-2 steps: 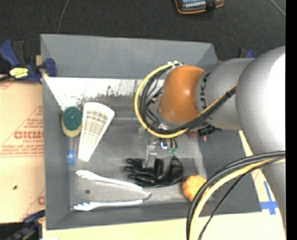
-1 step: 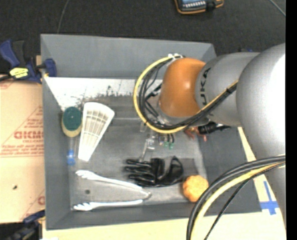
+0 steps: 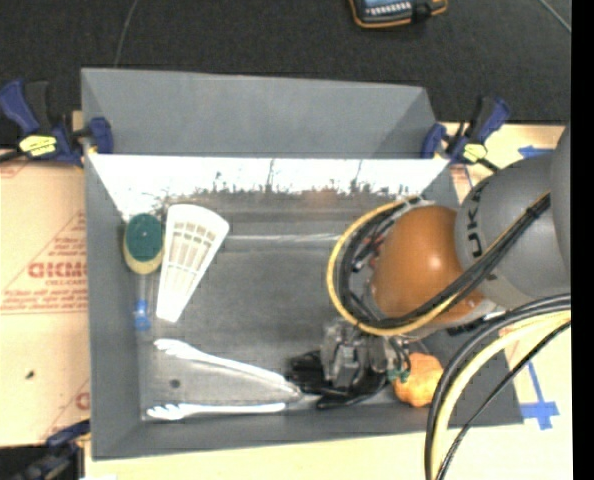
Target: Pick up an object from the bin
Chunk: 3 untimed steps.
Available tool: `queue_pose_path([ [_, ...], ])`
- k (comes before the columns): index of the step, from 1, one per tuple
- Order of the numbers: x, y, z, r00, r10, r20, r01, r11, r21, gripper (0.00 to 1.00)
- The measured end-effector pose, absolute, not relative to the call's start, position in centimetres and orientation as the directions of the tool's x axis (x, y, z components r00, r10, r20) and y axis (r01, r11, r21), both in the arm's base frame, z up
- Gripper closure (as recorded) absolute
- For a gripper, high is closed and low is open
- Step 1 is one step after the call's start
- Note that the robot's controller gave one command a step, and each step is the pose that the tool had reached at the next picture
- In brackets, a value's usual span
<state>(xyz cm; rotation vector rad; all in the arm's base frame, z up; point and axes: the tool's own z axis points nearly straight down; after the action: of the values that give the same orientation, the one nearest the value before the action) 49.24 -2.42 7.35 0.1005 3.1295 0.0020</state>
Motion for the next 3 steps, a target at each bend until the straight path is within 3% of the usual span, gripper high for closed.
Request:
queue_pose_path([
  [1,49.3,-2.4,7.3,-0.998,0.065,-0.011,0.065,0.998,0.002,1.0],
  [2,50.5,2.0,7.2,-0.993,0.118,-0.018,0.118,0.993,0.004,1.0],
  [3,50.7,2.0,7.2,-0.996,0.088,-0.018,0.088,0.996,0.001,1.0],
])
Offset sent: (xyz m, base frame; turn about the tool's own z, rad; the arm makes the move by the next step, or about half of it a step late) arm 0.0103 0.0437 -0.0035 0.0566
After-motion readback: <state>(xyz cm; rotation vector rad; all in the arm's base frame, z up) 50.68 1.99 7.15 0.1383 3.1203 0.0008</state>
